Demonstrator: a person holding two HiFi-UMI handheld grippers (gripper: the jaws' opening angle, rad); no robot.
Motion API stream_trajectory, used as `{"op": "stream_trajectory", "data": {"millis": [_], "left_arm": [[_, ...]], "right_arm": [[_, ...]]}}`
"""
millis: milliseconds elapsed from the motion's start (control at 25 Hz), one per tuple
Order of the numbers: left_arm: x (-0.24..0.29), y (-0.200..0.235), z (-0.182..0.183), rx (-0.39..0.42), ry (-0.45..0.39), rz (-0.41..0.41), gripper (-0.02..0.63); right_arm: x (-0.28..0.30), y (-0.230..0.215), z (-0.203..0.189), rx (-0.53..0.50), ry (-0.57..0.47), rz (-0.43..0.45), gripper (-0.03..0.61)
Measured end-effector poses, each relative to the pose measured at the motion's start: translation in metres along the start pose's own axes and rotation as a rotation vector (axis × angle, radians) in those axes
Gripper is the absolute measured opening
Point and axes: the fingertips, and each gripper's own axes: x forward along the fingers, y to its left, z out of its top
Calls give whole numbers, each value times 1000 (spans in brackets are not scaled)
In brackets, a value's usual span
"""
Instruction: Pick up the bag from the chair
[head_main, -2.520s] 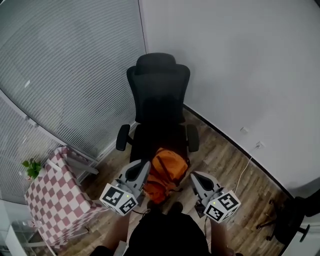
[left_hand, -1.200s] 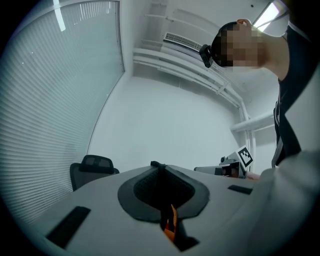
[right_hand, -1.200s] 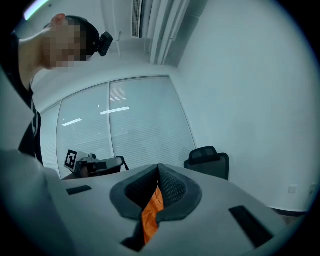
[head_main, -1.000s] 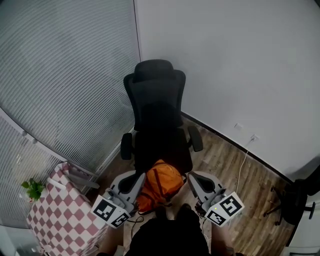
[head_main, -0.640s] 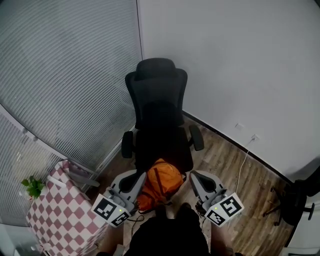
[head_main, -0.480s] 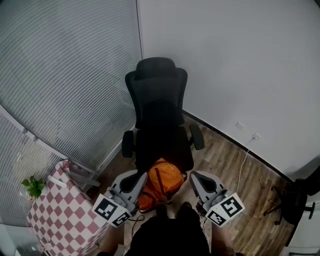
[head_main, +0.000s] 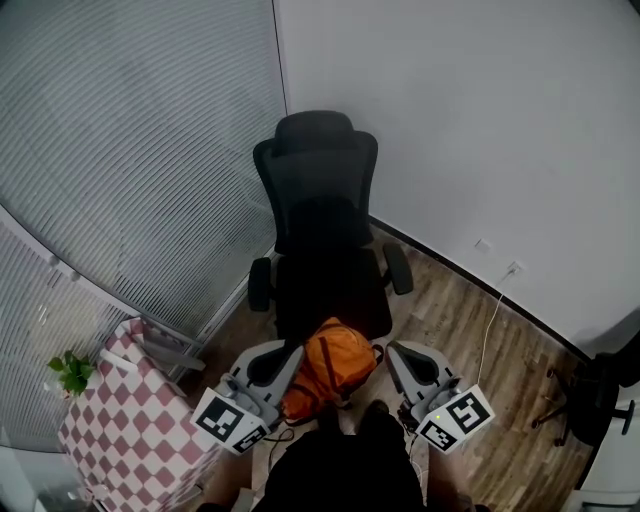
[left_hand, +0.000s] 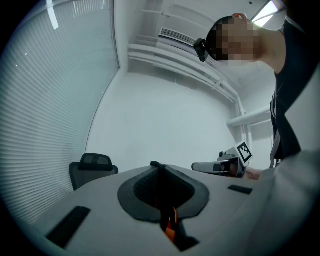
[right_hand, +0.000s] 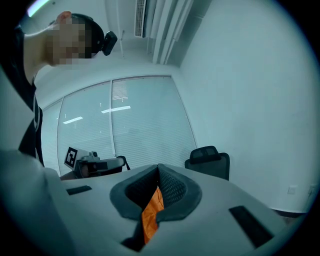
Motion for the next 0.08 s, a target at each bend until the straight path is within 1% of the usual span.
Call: {"op": "stream_trajectory", "data": {"millis": [80], "left_arm": [[2, -3, -2, 15, 14, -3, 34]], "right_arm": [[-1, -1, 0, 1, 0, 2, 18]]}}
